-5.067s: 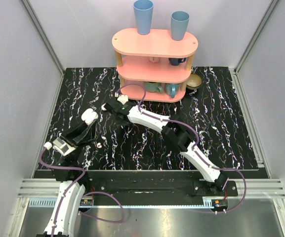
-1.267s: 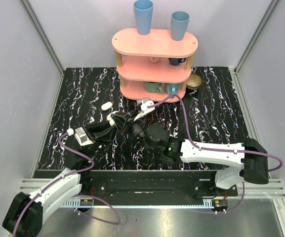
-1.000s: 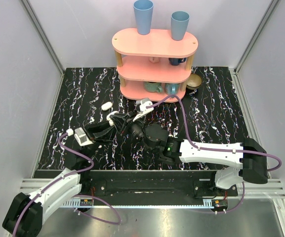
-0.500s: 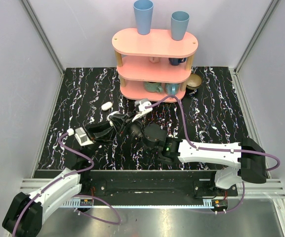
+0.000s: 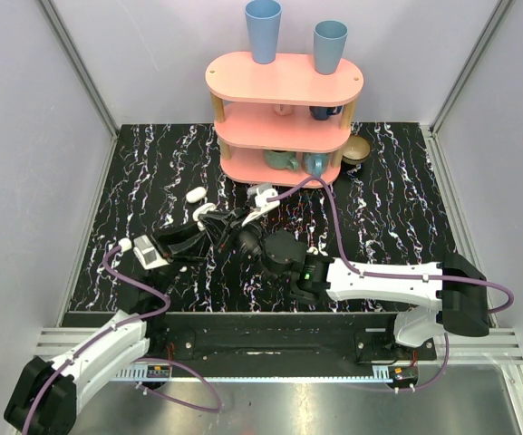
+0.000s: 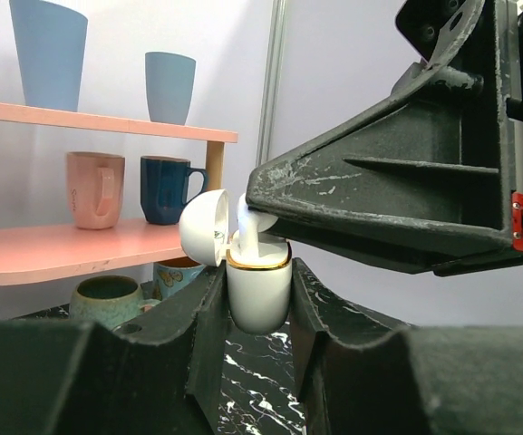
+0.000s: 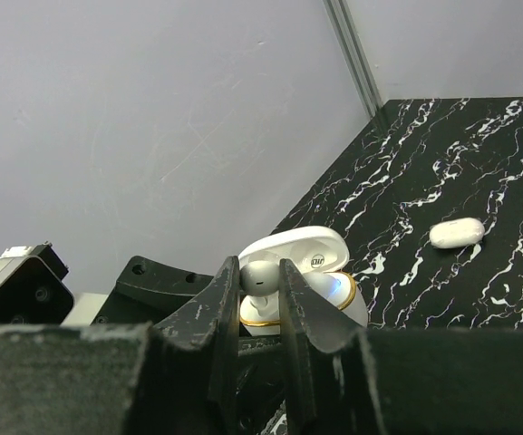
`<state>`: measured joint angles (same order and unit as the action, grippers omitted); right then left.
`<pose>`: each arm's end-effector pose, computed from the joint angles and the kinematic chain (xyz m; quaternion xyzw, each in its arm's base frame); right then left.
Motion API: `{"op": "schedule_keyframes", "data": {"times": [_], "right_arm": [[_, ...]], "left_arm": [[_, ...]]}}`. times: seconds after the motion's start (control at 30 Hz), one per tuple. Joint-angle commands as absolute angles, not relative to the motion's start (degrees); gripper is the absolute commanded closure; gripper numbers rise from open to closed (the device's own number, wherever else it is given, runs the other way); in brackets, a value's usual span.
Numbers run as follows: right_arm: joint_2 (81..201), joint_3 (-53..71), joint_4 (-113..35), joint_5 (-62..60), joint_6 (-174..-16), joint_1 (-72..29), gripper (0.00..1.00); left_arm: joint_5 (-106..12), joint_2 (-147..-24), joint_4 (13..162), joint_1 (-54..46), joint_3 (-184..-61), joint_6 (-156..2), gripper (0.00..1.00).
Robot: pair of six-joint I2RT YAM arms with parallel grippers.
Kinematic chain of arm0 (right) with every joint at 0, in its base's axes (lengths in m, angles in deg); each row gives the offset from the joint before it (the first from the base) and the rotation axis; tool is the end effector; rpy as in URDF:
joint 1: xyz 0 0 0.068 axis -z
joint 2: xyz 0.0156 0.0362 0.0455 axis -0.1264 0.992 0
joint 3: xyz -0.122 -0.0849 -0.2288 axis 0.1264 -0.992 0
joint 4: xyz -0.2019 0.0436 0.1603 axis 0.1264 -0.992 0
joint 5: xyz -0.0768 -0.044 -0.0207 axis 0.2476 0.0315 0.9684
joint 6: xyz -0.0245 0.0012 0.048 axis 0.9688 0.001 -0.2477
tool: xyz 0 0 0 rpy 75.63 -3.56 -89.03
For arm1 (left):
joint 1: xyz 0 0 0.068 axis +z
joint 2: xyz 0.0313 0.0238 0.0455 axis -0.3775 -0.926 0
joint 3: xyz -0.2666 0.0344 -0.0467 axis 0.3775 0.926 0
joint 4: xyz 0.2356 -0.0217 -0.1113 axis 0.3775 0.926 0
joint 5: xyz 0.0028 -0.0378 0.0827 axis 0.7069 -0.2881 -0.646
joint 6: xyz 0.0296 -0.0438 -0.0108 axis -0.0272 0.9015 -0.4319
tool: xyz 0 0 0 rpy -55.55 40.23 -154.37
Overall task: Insert the wireless bluetooth earbuds into the charging case
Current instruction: Insert the left earbud into the left side groove of the charging case.
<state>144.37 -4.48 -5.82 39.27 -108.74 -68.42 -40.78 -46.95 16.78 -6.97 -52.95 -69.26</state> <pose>0.1040 0.3302 0.3594 -0.0926 0.6416 0.4335 0.6260 0.1087 -0.0711 0.2527 0.1523 0.4155 -0.4174 0.7937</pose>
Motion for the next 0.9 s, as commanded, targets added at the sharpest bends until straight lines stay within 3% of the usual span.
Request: {"op": "schedule_keyframes", "data": {"times": [0.0,0.23,0.7,0.73,0.87], "right_arm": [[144.43,-5.72,-5.55,40.37,-108.42,-69.47,1.0],[144.25,-6.25,-5.81,39.49,-107.46,-69.56,1.0],[141.71,-6.17,-5.72,38.18,-106.49,-69.56,0.66],[141.44,-5.99,-5.81,38.0,-106.66,-69.64,0.58],[140.48,-5.72,-5.46,37.21,-106.66,-69.64,0.53]], "left_arm": [[-43.85,-45.25,5.59,-7.0,-50.3,-70.24,1.0],[-44.11,-45.6,5.59,-7.0,-50.3,-70.33,1.0],[-42.71,-46.92,5.94,-7.0,-50.47,-70.51,1.0],[-42.54,-46.92,6.03,-7.0,-50.47,-70.59,1.0],[-42.53,-46.92,6.12,-7.0,-50.47,-70.6,1.0]]}}
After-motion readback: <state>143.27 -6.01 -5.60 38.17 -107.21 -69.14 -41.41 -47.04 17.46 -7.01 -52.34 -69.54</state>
